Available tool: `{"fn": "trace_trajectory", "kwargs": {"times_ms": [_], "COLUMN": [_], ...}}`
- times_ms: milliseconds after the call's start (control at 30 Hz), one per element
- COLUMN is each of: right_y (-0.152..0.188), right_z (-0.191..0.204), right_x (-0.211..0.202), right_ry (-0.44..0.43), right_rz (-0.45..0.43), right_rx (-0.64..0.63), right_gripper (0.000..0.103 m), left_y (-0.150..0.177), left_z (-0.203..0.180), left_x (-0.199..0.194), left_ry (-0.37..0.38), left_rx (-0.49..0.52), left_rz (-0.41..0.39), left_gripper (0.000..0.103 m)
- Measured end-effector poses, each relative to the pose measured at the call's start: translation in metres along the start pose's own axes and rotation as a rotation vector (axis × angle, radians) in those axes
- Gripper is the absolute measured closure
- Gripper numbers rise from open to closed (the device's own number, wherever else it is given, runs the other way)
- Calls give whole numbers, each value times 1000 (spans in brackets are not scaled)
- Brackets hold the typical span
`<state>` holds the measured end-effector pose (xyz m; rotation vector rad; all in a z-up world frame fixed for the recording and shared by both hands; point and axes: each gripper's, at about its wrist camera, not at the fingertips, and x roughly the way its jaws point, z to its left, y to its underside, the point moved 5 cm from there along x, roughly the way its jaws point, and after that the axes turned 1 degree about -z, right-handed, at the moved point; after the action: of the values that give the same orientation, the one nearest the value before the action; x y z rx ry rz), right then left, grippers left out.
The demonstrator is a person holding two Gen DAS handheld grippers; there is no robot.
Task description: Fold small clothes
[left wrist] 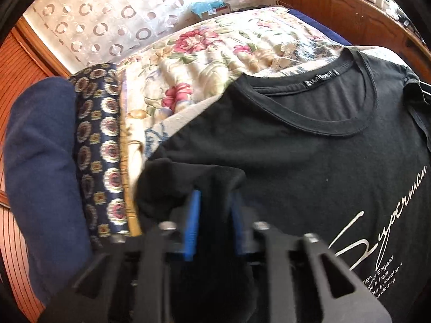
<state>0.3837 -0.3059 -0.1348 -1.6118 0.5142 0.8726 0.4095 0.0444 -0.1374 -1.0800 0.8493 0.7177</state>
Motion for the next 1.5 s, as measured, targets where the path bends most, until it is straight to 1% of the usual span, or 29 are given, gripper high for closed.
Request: {"fn": "trace_trajectory", "kwargs": {"times_ms": [100, 200, 367, 433, 500, 533, 600, 633, 733, 800, 900, 1000, 1067, 1167, 1267, 1433, 1467, 1500], "right_y": [0, 0, -1, -1, -1, -1, 0, 2, 4, 6, 8, 10, 9, 9, 9, 9, 9, 9], "right_z": [1, 4, 1, -7, -14, -17, -24, -25, -21, -18, -15, -13, -14, -14, -14, -15, -16, -17], "right_x": [-1, -1, -5, -14, -20, -22, -24, -21, -17, -14, -12, -10, -10, -9, -10, -10, -10, -12], "right_ry": [10, 18, 19, 15, 18, 23, 21, 11, 21, 23, 21, 2, -2, -3, -2, -2, 0, 9], "right_rz": [-2, -3, -18, -44, -50, -47, -35, -15, 8, 16, 7, 5, 5, 5, 5, 4, 2, -2], "right_rx": [-6, -11, 16, 53, 74, 76, 92, 97, 75, 63, 56, 61, 67, 68, 67, 70, 73, 80], "right_gripper": [64, 64, 63, 63, 56, 55, 55, 55, 55, 55, 55, 55, 54, 54, 54, 54, 53, 53], "left_y": [-4, -8, -6, -4, 1, 7, 12, 13, 14, 17, 23, 28, 30, 30, 27, 23, 23, 23], "left_z": [12, 33, 72, 83, 90, 89, 88, 88, 85, 84, 81, 80, 82, 87, 90, 93, 91, 88], "left_x": [-20, -55, -98, -105, -108, -111, -104, -101, -84, -78, -73, -81, -87, -90, -94, -99, -100, -102], "left_ry": [-6, -15, 8, 47, 81, 95, 93, 94, 111, 98, 115, 146, 150, 144, 164, 132, 141, 151], "left_rx": [-20, -75, -180, -205, -223, -227, -221, -218, -219, -207, -190, -184, -183, -184, -204, -198, -194, -189], "left_rz": [-68, -180, -307, -318, -323, -325, -300, -288, -247, -223, -199, -213, -229, -228, -248, -285, -289, -300], "left_gripper": [95, 96, 96, 96, 96, 96, 96, 96, 96, 96, 96, 96, 95, 95, 95, 96, 96, 100]}}
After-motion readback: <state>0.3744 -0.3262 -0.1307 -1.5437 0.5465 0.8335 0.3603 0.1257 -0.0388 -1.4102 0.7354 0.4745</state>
